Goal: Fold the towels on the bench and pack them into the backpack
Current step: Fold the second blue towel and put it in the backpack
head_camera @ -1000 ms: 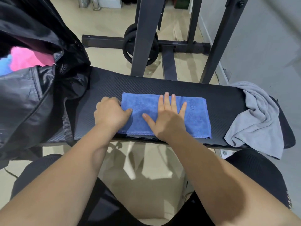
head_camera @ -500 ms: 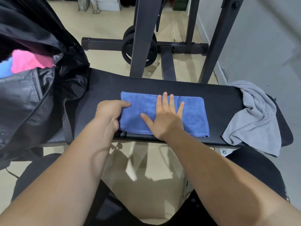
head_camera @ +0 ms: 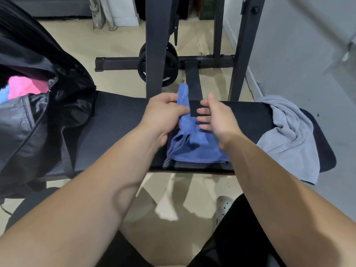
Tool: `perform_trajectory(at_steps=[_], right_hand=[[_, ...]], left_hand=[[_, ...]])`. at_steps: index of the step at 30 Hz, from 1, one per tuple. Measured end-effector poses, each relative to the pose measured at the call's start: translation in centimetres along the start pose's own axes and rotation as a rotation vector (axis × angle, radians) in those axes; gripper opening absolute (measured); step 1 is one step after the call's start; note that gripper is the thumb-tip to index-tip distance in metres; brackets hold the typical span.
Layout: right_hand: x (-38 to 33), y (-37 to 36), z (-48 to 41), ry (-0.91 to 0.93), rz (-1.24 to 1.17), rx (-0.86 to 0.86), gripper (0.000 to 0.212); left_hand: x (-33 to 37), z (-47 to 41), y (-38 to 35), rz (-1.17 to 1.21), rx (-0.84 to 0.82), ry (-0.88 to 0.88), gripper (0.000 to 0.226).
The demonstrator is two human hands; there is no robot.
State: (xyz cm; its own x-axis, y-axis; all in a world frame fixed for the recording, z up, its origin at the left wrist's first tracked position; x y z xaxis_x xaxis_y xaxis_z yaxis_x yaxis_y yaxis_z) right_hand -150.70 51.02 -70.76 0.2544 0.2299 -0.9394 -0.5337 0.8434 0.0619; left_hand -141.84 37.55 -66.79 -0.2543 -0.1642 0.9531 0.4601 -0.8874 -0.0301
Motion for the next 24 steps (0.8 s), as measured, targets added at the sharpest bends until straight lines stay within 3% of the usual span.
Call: perform_trajectory(at_steps=[6,10,12,14,16,18,20,24], right_hand=[[1.2,4.5,0.8,-0.048,-0.036,-0.024,0.034],[3.3,6.4,-0.3,0.016,0.186,0.073,0.037],[3.5,7.0,-0.6,0.037,0.309,0.102,0.026],[3.2,7.5,-0.5,0.039,0.418,0.120,0.053],[3.1,7.7,-0.7,0.030,0.439,0.105,0.067],[3.5,7.6,-0.9,-0.004,0.458,0.088,0.072],[3.2,7.8,-0.9,0.018,0.583,0.123,0.078],[2.0,7.2,-0.8,0.311,0.836,0.161,0.063]], left_hand=[[-2.9,-1.7,-7.0,-0.227,-0.065,0.012,0.026],[-5.5,-2.7,-8.6,-0.337,-0.159,0.053,0.020],[-5.4,-2.7,-8.1,-0.449,-0.077,0.007,0.021],[-4.2,-2.0,-7.1,-0.617,0.054,-0.143,0.025],[-3.1,-1.0,-6.2,-0.807,0.142,-0.314,0.028],[-3.4,-0.4,-6.1,-1.000,0.142,-0.348,0.043],[-5.0,-0.4,-6.6,-1.221,0.050,-0.224,0.069],[-9.0,-0.4,-6.6,-1.466,-0.105,-0.066,0.094]])
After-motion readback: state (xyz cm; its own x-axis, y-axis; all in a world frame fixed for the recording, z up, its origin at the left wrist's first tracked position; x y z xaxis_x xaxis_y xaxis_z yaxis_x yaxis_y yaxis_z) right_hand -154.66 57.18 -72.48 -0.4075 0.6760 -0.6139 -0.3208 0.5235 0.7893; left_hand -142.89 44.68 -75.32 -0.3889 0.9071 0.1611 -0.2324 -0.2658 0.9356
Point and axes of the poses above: each hand's wrist, its own z-axis away from the middle knuckle, its own y-axis out of the back of the hand, x = y × z, the point moved 5 cm from there along -z, towards the middle knuckle, and after that the axes turned 7 degrees about -x, right-handed, at the moved point
